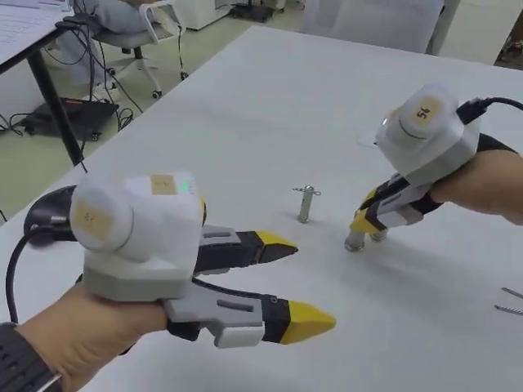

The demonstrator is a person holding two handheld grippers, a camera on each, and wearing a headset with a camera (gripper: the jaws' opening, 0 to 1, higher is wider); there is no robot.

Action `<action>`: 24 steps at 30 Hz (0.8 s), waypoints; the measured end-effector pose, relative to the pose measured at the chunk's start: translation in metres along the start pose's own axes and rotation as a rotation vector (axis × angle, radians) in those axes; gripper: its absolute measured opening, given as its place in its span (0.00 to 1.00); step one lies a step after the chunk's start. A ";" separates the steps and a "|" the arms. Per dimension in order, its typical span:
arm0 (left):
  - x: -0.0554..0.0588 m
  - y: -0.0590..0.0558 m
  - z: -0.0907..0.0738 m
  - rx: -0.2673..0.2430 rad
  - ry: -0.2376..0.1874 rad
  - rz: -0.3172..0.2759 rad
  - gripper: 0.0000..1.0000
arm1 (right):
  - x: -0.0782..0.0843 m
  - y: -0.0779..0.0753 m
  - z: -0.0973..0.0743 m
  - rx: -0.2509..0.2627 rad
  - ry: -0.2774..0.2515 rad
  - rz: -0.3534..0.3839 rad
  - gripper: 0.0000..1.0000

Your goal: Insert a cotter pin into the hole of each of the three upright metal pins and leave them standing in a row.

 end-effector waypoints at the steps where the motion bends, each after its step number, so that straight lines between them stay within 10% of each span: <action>1: 0.000 0.000 0.000 0.000 0.001 0.001 0.53 | 0.000 0.004 -0.002 -0.004 -0.004 0.013 0.12; 24: -0.010 -0.017 0.002 0.046 0.036 0.106 0.52 | 0.017 0.099 -0.018 0.005 -0.019 0.217 0.12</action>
Point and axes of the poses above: the centre of the closed fingertips' face, and the gripper's own axes: z roughly forward along the fingers, y roughly to its left, x roughly out of its underside, the point moved 3 cm from there along -z, roughly backward along the fingers, and after that the axes turned 9 degrees about y, right-handed, at the moved point
